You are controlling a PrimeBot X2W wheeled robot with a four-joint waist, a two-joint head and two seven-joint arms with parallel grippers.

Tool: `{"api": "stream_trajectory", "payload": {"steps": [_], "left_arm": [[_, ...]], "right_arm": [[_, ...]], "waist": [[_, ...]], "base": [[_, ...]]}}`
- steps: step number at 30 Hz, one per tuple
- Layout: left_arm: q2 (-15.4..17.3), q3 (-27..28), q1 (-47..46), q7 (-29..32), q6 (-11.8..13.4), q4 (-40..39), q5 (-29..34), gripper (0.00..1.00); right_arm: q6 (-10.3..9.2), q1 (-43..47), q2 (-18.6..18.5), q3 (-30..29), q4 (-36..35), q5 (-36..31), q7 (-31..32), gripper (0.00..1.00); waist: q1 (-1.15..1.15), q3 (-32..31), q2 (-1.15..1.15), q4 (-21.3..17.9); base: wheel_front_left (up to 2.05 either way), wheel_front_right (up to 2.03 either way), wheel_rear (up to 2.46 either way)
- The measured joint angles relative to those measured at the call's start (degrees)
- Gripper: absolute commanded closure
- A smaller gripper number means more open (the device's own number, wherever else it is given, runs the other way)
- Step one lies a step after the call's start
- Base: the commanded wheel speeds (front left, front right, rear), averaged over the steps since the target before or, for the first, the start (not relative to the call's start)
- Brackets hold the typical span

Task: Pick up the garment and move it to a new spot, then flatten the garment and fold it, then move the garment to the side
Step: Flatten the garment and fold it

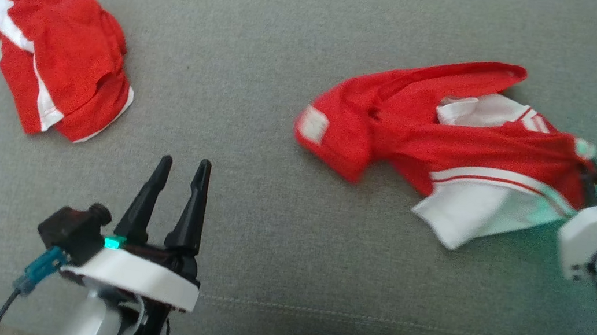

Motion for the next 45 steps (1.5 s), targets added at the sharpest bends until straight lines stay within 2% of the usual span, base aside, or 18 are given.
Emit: {"api": "stream_trajectory", "payload": {"steps": [4,6,7,8,11,15,20,25,33,39,45], "left_arm": [[0.0,-0.6,1.4,0.0,0.5,-0.2,-0.7,0.00],[0.0,-0.8,1.9,0.0,0.5,-0.2,-1.0,0.00],[0.0,-0.9,2.0,0.0,0.5,-0.2,-1.0,0.00],[0.0,-0.9,2.0,0.0,0.5,-0.2,-1.0,0.00],[0.0,-1.1,2.0,0.0,0.5,-0.2,-1.0,0.00],[0.0,-0.7,2.0,0.0,0.6,-0.2,-0.8,0.00],[0.0,-0.4,2.0,0.0,0.6,-0.3,0.0,0.00],[0.0,-0.6,1.5,0.0,0.4,-0.4,0.9,0.00],[0.0,-5.0,-2.7,0.0,-1.4,0.9,3.7,0.00],[0.0,-9.3,-6.3,0.0,-2.2,6.2,7.7,0.00],[1.0,-13.1,-11.2,0.0,-2.6,14.3,14.5,0.00]], "right_arm": [[0.00,0.4,-5.4,-1.2,-3.5,0.3,7.6,1.00],[0.00,0.4,-6.1,-2.3,-3.8,2.7,11.8,1.00],[0.00,0.6,-6.3,-2.4,-3.9,3.8,13.8,0.42],[0.00,1.0,-6.3,-2.3,-4.3,3.8,14.8,0.00],[0.00,2.5,-6.2,-3.0,-6.0,3.8,15.5,0.00],[0.00,2.8,-1.9,-2.8,-10.2,4.3,14.2,0.00],[0.00,3.2,4.7,-1.1,-16.3,6.4,8.3,0.00],[0.00,8.1,9.6,2.3,-21.9,8.8,1.8,0.00],[0.00,15.1,10.4,8.5,-24.7,17.8,-6.1,0.00],[0.00,15.6,10.5,11.2,-23.2,19.1,-8.6,0.00],[0.00,15.5,10.5,11.3,-22.0,20.5,-10.2,0.00]], "waist": [[0.00,-1.3,0.00,-0.6],[0.00,-1.4,0.00,-0.5],[0.00,-1.4,0.00,-0.4],[0.00,-1.4,0.00,-0.3],[0.00,-1.2,0.00,0.0],[0.00,-1.0,0.00,-0.9],[0.00,-0.9,0.00,-2.9],[0.00,-0.5,0.00,-5.4],[0.00,1.6,0.00,-11.1],[0.00,3.6,0.00,-16.5],[0.00,5.7,0.00,-21.4]], "base": [[0.00,0.00,0.00],[0.00,0.00,0.00],[0.00,0.00,0.00],[0.00,0.00,0.00],[0.00,0.00,0.00],[0.00,0.00,0.00],[0.00,0.00,0.00],[0.00,0.00,0.00],[0.00,0.00,0.00],[0.00,0.00,0.00],[0.00,0.00,0.00]]}}
